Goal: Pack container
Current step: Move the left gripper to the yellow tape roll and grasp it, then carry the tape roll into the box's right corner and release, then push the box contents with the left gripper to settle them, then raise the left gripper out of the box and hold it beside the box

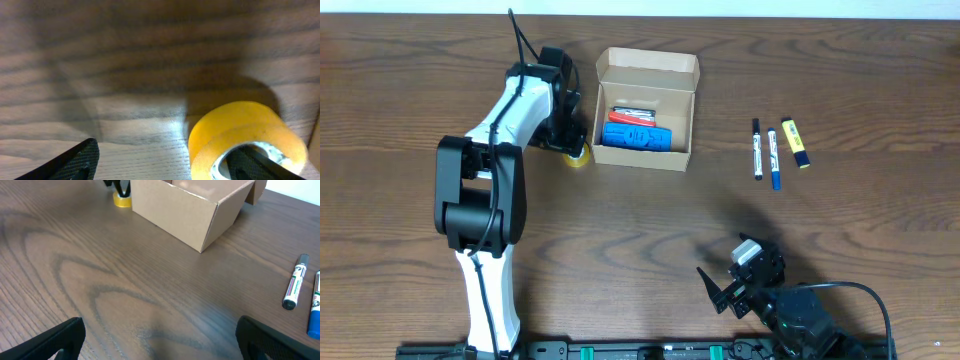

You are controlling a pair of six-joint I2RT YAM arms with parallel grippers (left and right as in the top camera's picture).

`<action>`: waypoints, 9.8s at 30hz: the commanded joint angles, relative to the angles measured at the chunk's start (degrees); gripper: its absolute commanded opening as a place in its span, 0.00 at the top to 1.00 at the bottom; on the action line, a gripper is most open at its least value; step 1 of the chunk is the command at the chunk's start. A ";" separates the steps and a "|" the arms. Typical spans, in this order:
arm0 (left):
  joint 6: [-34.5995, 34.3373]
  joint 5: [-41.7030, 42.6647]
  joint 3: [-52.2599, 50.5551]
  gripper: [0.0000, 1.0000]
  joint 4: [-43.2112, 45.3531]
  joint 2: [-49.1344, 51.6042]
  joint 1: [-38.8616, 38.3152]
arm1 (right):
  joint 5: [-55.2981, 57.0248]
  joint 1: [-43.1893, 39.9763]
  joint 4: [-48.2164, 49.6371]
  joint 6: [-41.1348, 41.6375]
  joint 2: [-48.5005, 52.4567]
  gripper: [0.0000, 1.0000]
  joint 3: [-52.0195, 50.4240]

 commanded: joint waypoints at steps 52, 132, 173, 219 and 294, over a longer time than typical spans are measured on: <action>8.48 16.63 32.04 0.94 -6.43 -1.14 -17.33 | 0.13 0.81 -0.07 -0.76 -0.33 0.01 -0.15; -10.14 6.88 31.71 0.30 -0.70 10.14 -19.82 | 0.13 0.81 -0.07 -0.76 -0.33 0.01 -0.15; -28.17 -4.39 16.63 0.44 -10.36 -4.79 -12.90 | 0.13 0.81 -0.07 -0.76 -0.33 0.01 -0.15; -20.15 3.76 6.91 0.94 -15.76 -4.61 -8.98 | 0.13 0.81 -0.07 -0.76 -0.33 0.01 -0.15; -31.71 -8.31 10.54 0.05 -30.69 -41.35 -7.45 | 0.13 0.81 -0.07 -0.76 -0.33 0.01 -0.15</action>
